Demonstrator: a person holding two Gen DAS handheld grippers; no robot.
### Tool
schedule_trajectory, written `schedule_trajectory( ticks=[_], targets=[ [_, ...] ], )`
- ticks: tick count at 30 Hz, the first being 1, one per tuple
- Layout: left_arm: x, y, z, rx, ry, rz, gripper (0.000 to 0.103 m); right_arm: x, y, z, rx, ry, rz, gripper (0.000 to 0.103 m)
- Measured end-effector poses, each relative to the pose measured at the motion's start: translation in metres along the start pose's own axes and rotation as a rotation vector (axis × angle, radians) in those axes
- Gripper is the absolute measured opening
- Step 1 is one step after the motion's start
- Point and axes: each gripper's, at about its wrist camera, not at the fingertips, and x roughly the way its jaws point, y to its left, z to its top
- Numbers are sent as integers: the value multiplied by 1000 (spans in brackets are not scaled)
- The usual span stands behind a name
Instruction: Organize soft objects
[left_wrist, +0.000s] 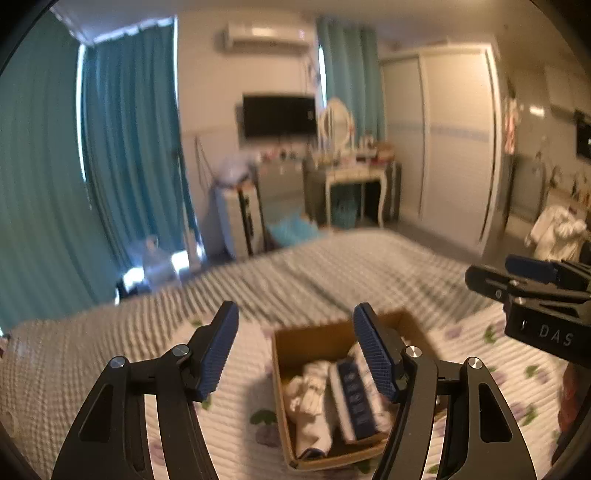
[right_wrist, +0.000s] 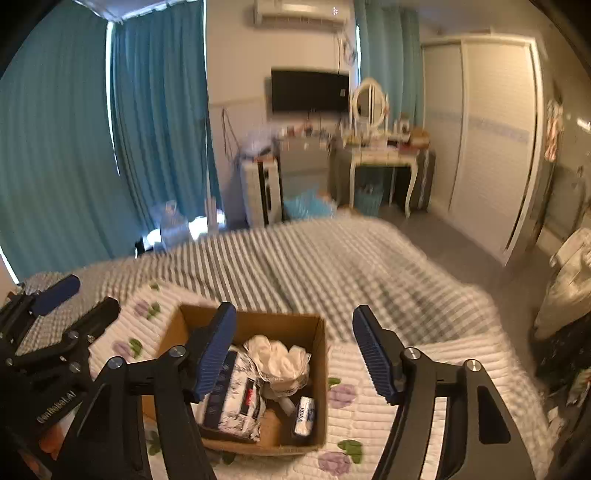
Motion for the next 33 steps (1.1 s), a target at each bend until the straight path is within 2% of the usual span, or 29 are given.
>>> schedule_trajectory(
  ticks=[3, 4, 6, 8, 9, 11, 13, 16, 21, 26, 29, 33],
  targets=[
    [-55, 5, 20, -8, -100, -1, 66, -56, 7, 13, -14, -80, -2, 74],
    [-72, 7, 25, -10, -133, 1, 68, -77, 9, 16, -20, -111, 1, 75],
    [-108, 11, 31, -20, -210, 1, 82, -114, 12, 20, -30, -170, 3, 82],
    [-143, 15, 33, -27, -285, -2, 82, -148, 14, 20, -38, -232, 1, 89],
    [-152, 15, 32, -26, -302, 3, 82, -165, 15, 18, -44, -265, 2, 96],
    [-173, 17, 29, -20, -339, 14, 83, -190, 17, 13, -48, -314, 1, 103],
    [-191, 15, 22, -9, -374, 19, 83, -211, 18, 4, -44, -351, 4, 103],
    [-198, 18, 6, -3, -377, 4, 83, -229, 21, -13, -19, -357, 43, 103],
    [-193, 26, -23, -35, -343, 14, 83, -232, 24, -53, -25, -361, 30, 103],
    [-173, 25, -79, -53, -311, 73, 83, -200, 28, -113, -10, -382, -17, 103],
    [-155, 27, -107, -65, -261, 54, 83, -171, 29, -138, -22, -346, -35, 103],
    [-142, 28, -119, -71, -202, 31, 83, -140, 24, -155, 11, -277, -27, 103]
  ],
)
